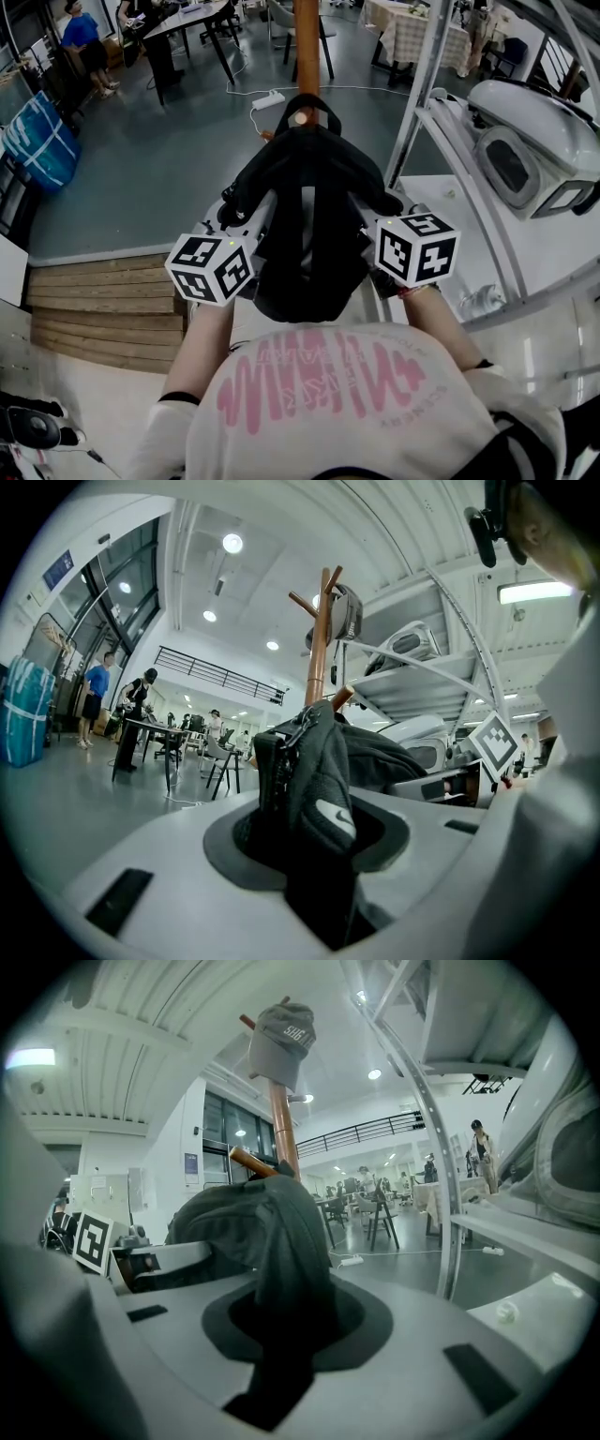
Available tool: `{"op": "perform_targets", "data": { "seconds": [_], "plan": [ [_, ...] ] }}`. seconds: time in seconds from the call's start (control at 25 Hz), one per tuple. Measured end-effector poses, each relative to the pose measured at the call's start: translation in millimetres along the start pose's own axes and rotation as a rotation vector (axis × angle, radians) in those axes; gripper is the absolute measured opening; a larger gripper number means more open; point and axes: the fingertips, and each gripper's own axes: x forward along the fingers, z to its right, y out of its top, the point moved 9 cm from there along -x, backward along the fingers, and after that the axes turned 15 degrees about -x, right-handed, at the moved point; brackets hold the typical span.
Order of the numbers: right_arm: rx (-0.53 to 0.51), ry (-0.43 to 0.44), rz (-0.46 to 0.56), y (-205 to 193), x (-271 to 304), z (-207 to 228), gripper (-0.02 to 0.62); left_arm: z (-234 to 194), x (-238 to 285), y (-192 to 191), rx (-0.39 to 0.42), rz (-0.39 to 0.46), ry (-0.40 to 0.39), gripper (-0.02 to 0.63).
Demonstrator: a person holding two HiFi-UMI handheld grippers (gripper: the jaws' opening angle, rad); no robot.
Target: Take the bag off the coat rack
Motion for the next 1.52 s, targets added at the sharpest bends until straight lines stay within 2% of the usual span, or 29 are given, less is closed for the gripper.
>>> {"op": "perform_targets", "data": {
  "seconds": [0.64, 1.52],
  "plan": [
    [-0.014, -0.036, 0.032, 14.1, -5.6, -6.3, 0.081, 3.9, -6.4, 14.6, 0.002, 0.029, -0.044, 0.132],
    [0.032, -0.201, 0.036, 27.9, -27.1, -61.0, 0.083, -11.5, -33.8, 38.3, 0.021, -0.027, -0.218, 0.132]
  ]
}}
